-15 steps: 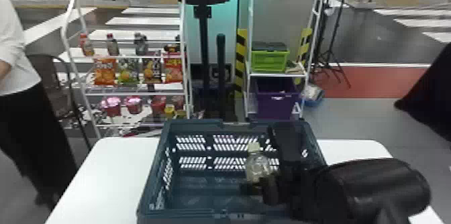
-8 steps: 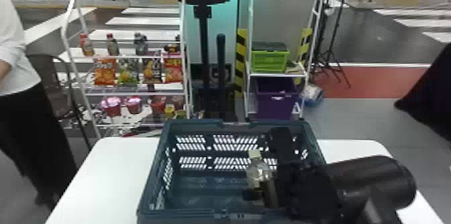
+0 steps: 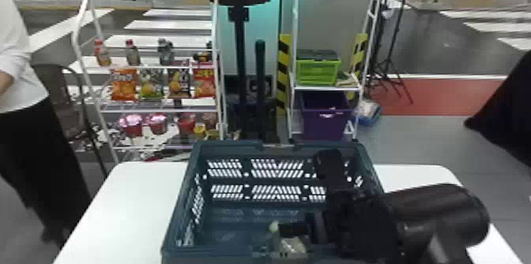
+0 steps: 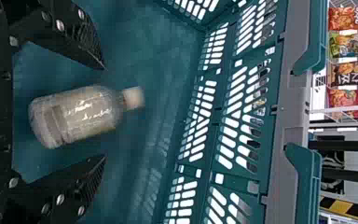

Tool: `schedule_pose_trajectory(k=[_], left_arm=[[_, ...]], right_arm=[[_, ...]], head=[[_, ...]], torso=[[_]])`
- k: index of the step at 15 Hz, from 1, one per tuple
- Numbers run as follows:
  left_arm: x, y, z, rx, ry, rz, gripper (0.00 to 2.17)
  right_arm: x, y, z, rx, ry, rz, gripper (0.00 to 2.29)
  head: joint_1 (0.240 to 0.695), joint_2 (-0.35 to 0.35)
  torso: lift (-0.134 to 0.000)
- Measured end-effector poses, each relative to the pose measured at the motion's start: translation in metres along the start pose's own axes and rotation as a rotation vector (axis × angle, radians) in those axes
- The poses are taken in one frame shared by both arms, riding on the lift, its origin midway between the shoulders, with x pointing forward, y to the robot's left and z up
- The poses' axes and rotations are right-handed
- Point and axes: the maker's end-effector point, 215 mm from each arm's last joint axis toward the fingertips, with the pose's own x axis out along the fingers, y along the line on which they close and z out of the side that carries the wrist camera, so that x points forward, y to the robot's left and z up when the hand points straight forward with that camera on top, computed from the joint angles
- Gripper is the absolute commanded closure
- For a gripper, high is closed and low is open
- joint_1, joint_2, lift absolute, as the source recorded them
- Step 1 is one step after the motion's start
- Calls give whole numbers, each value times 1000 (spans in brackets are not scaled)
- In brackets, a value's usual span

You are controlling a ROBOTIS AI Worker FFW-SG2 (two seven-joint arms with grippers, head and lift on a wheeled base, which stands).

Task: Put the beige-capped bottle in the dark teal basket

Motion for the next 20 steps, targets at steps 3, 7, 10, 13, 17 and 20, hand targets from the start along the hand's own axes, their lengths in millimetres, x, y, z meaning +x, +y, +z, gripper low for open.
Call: schedule_pose_trajectory(k=[3, 7, 10, 13, 17, 20], left_arm=[[-1, 0, 2, -3, -6, 0, 154], [-2, 0, 3, -4, -11, 0, 154], [-2, 0, 4, -6, -13, 0, 154], [-2, 0, 4, -6, -15, 0, 154], [-2, 0, 5, -7, -16, -1, 154], [-2, -1, 5, -6, -17, -4, 154]], right_arm=[[-1, 1, 10, 0, -39, 3, 33], [-15, 8, 25, -8, -101, 9, 43], [-34, 15, 39, -31, -175, -1, 43], [-55, 16, 59, -45, -350, -10, 39], [-91, 1, 56, -45, -572, -43, 39], [-121, -8, 40, -44, -697, -79, 43]], head=[[499, 0], [499, 0], [499, 0], [499, 0], [499, 0], [499, 0]], torso=[[0], [0], [0], [0], [0], [0]])
